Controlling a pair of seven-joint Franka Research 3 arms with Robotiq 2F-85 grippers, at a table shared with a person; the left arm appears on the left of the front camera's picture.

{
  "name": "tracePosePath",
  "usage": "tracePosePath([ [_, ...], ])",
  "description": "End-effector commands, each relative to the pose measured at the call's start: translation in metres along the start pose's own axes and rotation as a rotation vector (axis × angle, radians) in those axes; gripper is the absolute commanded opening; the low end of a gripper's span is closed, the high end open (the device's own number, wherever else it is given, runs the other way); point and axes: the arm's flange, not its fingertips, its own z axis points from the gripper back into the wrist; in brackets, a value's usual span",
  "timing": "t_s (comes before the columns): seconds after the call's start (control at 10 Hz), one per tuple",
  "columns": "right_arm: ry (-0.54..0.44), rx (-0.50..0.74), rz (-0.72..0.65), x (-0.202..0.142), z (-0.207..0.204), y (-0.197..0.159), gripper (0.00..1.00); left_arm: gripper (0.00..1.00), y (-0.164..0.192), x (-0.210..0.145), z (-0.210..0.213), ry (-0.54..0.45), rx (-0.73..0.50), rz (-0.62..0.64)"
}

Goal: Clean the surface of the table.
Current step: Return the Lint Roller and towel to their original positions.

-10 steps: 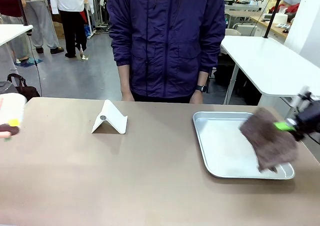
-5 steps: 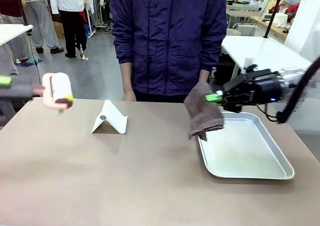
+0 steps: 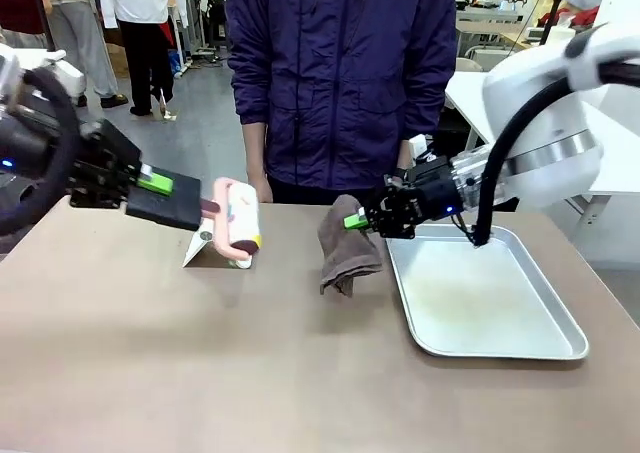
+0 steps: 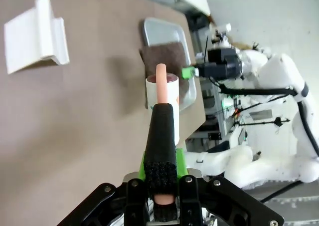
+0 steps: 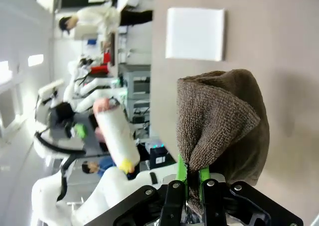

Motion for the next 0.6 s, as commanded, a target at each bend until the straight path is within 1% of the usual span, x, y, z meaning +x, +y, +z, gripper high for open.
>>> tracePosePath([
  [0.0, -0.03, -0.06, -0.074, 0.006, -0.027, -0.006, 0.1, 0.22, 0.015, -0.01, -0.014, -0.035, 0.043, -0.007],
  [0.1, 0.016, -0.075, -0.097, 0.0, -0.043, -0.015, 0.1, 0.22, 0.017, -0.008, -0.022, -0.027, 0.048, -0.009],
  [0.2, 0.03, -0.084, -0.114, -0.005, -0.049, -0.021, 0.1, 0.22, 0.02, -0.006, -0.027, -0.059, 0.075, -0.013],
  [0.3, 0.097, -0.034, -0.107, -0.009, -0.038, -0.023, 0.1, 0.22, 0.024, -0.002, -0.021, -0.056, 0.04, 0.032],
  [0.4, 0.023, -0.073, -0.077, -0.007, -0.042, -0.03, 0.1, 0.22, 0.012, 0.009, -0.023, -0.019, 0.061, 0.005],
  [0.5, 0.023, -0.073, -0.077, -0.007, -0.042, -0.03, 0.1, 0.22, 0.012, 0.009, -0.023, -0.019, 0.061, 0.005],
])
